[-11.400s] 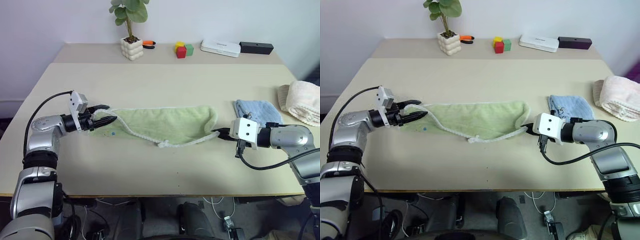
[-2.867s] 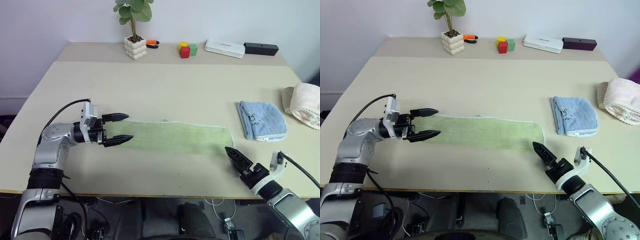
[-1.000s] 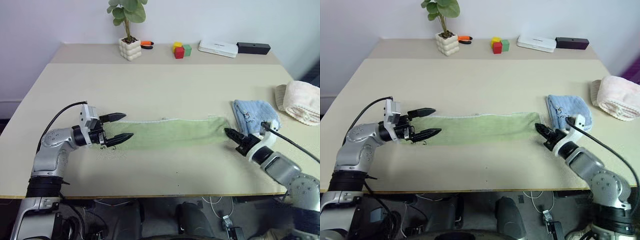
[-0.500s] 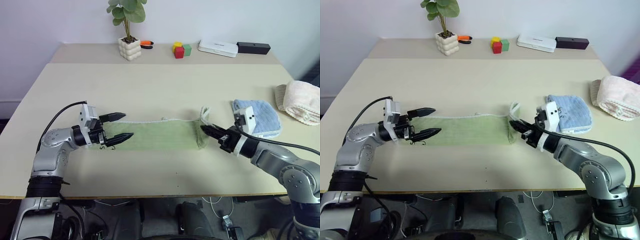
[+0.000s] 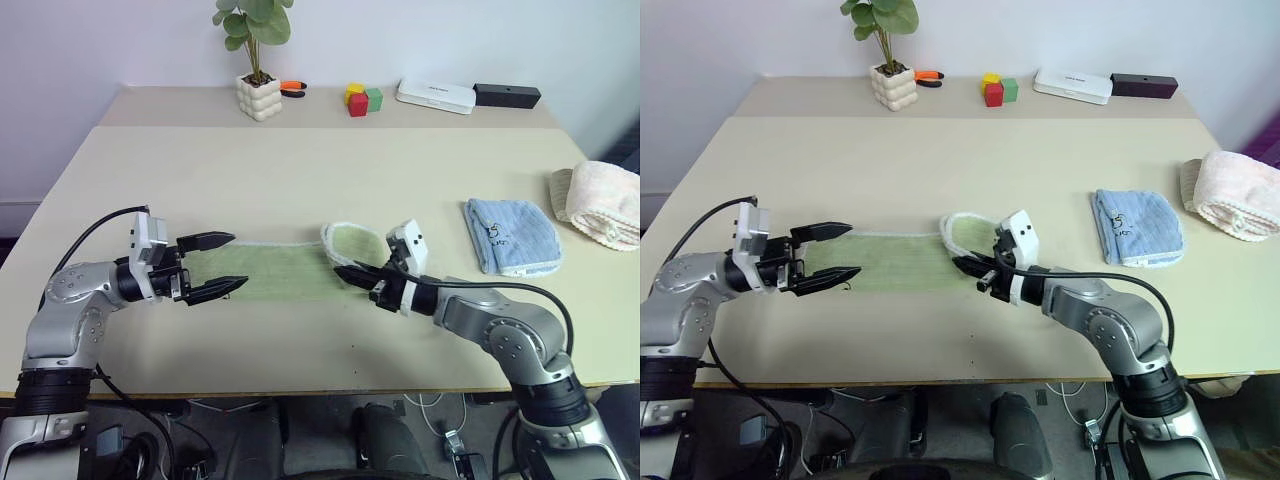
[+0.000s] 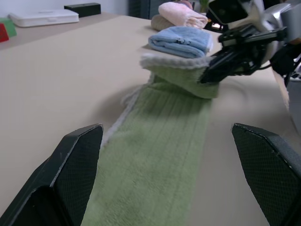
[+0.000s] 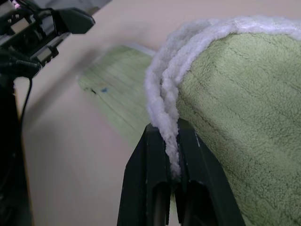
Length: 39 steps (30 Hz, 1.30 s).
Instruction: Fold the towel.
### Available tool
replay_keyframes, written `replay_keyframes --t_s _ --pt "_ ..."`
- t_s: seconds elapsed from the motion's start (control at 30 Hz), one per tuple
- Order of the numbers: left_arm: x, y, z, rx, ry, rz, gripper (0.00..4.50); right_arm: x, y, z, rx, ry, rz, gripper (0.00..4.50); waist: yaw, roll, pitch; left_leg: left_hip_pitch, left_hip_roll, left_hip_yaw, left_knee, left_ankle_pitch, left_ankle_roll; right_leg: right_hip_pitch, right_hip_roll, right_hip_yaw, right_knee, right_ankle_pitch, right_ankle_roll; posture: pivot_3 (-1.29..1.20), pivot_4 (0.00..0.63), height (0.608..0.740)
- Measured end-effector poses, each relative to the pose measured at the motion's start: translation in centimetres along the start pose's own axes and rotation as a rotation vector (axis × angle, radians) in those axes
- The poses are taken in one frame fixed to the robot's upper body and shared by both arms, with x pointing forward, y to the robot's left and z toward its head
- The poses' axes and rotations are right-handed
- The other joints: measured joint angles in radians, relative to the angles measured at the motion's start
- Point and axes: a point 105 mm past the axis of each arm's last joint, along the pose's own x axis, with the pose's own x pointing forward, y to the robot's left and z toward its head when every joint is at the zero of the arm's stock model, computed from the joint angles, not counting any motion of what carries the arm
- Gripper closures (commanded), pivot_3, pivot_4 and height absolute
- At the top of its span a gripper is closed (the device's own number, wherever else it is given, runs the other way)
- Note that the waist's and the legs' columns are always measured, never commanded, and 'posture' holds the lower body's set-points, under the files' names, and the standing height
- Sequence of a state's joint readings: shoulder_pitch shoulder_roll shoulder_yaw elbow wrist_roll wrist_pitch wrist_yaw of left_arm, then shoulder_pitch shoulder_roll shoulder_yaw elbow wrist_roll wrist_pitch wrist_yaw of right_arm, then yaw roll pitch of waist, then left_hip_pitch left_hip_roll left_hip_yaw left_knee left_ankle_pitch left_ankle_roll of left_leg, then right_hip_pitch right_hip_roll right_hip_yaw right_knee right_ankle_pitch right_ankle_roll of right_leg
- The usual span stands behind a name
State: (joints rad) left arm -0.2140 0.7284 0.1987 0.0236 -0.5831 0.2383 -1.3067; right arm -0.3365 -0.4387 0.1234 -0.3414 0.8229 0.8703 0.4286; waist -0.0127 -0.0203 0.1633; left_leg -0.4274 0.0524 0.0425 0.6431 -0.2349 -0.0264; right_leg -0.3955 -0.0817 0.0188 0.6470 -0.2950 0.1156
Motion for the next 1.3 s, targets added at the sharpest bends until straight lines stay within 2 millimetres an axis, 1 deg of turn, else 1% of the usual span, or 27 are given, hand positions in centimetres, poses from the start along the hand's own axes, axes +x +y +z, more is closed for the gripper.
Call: replay_keyframes --t_s 0.1,0.23,0.33,0.47,0.67,0.73,0.8,0.9,1.0,1.03,1.07,1.13,1.17,1.3 --pt "-0.6 0.1 0.2 -0.002 -0.004 0.022 0.0 1.0 0.1 -0.5 0.016 0.013 0.017 4.47 0.003 0.0 0.0 0.0 0.0 0.0 0.0 0.0 0.0 0.0 0.0 0.0 0.0 0.0 0.0 0.0 0.15 0.74" --pt "-0.5 0.1 0.7 0.019 -0.011 0.039 0.0 1.9 0.0 -1.8 0.038 0.049 0.021 4.47 0.0 0.0 0.0 0.0 0.0 0.0 0.0 0.0 0.0 0.0 0.0 0.0 0.0 0.0 0.0 0.0 0.15 0.74" --pt "-0.8 0.1 0.6 0.013 -0.009 0.063 0.0 2.4 -0.3 -2.3 0.062 0.049 0.015 4.47 -0.002 0.0 0.0 0.0 0.0 0.0 0.0 0.0 0.0 0.0 0.0 0.0 0.0 0.0 0.0 0.0 0.15 0.74" --pt "-1.2 0.1 0.2 -0.002 -0.003 0.093 0.0 2.9 0.2 -3.0 0.04 0.075 0.039 4.47 -0.002 0.0 0.0 0.0 0.0 0.001 -0.001 0.0 0.0 -0.001 0.0 0.0 0.0 0.0 0.001 0.0 0.15 0.74" --pt "-1.0 0.1 0.4 0.008 -0.007 0.099 0.0 3.5 0.4 -3.7 -0.009 0.103 0.034 4.47 -0.001 0.0 0.0 0.0 0.0 0.001 -0.001 0.0 0.0 -0.001 0.0 0.0 0.0 0.0 0.0 0.0 0.15 0.74" --pt "-1.0 0.1 0.4 0.007 -0.009 0.103 0.0 3.8 0.3 -3.7 -0.024 0.096 0.023 4.47 -0.002 0.0 0.0 0.0 0.0 0.001 -0.001 0.0 0.0 -0.001 0.0 0.0 0.001 0.0 0.0 0.0 0.15 0.74" --pt "-0.9 0.2 0.4 0.006 -0.013 0.103 0.0 4.1 0.2 -3.5 0.002 0.074 0.013 4.47 -0.002 0.0 0.0 0.0 0.0 0.001 -0.001 0.0 0.0 -0.001 0.0 0.0 0.001 0.0 0.001 0.0 0.15 0.74" --pt "-0.8 0.2 0.4 0.008 -0.019 0.102 0.0 4.5 0.4 -3.2 0.035 0.047 0.022 3.52 -0.002 0.0 0.0 0.0 0.0 0.001 -0.001 0.0 0.0 -0.001 0.0 0.0 0.001 0.001 0.002 0.0 0.15 0.74" --pt "-0.6 0.2 0.5 0.009 -0.027 0.1 0.0 4.7 0.9 -2.9 0.078 0.03 0.045 2.06 -0.002 0.0 0.0 0.0 0.0 0.001 -0.001 0.0 0.0 -0.001 0.0 0.0 0.001 0.001 0.002 0.0 0.15 0.74" --pt "-0.5 0.2 0.5 0.009 -0.029 0.099 0.0 4.8 1.0 -2.9 0.079 0.033 0.048 1.67 -0.001 0.0 0.0 0.0 0.0 0.001 -0.001 0.0 0.0 -0.001 0.0 0.0 0.001 0.001 0.002 0.0 0.15 0.74" --pt "-0.5 0.2 0.6 0.01 -0.03 0.099 0.0 4.8 1.0 -3.0 0.076 0.039 0.048 1.11 -0.001 0.0 0.0 0.0 0.0 0.001 -0.001 0.0 0.0 -0.001 0.0 0.0 0.001 0.001 0.002 0.0 0.15 0.74" --pt "-0.5 0.2 0.6 0.012 -0.031 0.098 0.0 4.8 1.0 -3.0 0.063 0.043 0.042 0.15 -0.002 0.0 0.0 0.0 0.0 0.001 -0.001 0.0 0.0 -0.001 0.0 0.0 0.001 0.001 0.001 0.0 0.15 0.74" --pt "-0.4 0.2 0.6 0.011 -0.032 0.098 0.0 4.7 0.9 -3.0 0.051 0.046 0.041 0.03 -0.002 0.0 0.0 0.0 0.0 0.001 -0.001 0.0 0.0 -0.001 0.0 0.0 0.001 0.001 0.001 0.0 0.15 0.74" --pt "-0.2 0.2 0.5 0.004 -0.037 0.092 0.0 3.7 1.1 -2.4 -0.011 0.051 0.071 0.03 -0.001 0.0 0.0 0.0 0.0 0.001 -0.001 0.0 0.0 -0.001 0.0 0.0 0.0 0.0 0.001 0.0 0.15 0.74"
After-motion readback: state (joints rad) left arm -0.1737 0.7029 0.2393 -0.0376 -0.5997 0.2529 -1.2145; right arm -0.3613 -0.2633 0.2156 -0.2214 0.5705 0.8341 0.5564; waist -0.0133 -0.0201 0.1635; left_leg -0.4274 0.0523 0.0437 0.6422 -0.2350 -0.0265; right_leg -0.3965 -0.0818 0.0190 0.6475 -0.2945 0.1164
